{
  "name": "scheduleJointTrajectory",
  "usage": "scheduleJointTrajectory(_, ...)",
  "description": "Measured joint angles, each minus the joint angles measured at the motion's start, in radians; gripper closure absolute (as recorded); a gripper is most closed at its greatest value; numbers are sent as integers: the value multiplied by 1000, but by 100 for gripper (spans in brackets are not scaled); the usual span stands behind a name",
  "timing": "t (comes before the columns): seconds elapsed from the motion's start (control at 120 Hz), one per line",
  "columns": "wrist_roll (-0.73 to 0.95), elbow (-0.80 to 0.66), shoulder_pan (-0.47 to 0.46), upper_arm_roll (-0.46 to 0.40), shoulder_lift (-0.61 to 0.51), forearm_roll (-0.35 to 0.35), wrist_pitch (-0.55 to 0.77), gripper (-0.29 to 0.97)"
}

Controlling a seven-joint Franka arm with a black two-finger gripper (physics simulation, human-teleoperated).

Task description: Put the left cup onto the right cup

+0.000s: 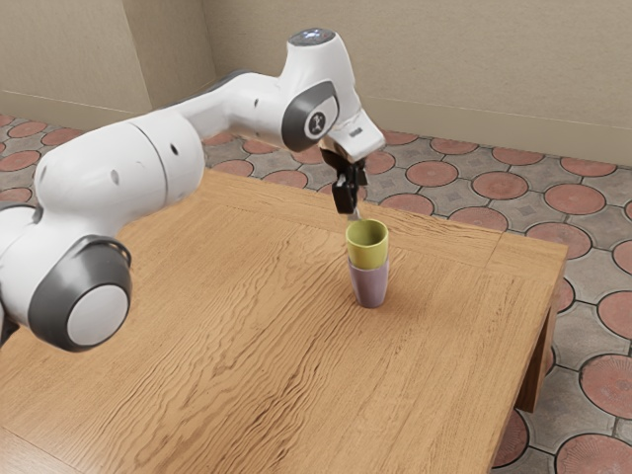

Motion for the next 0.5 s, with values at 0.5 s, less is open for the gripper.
scheduleJointTrajectory(0.5, -30, -165, 10, 3, -204, 91, -188, 0)
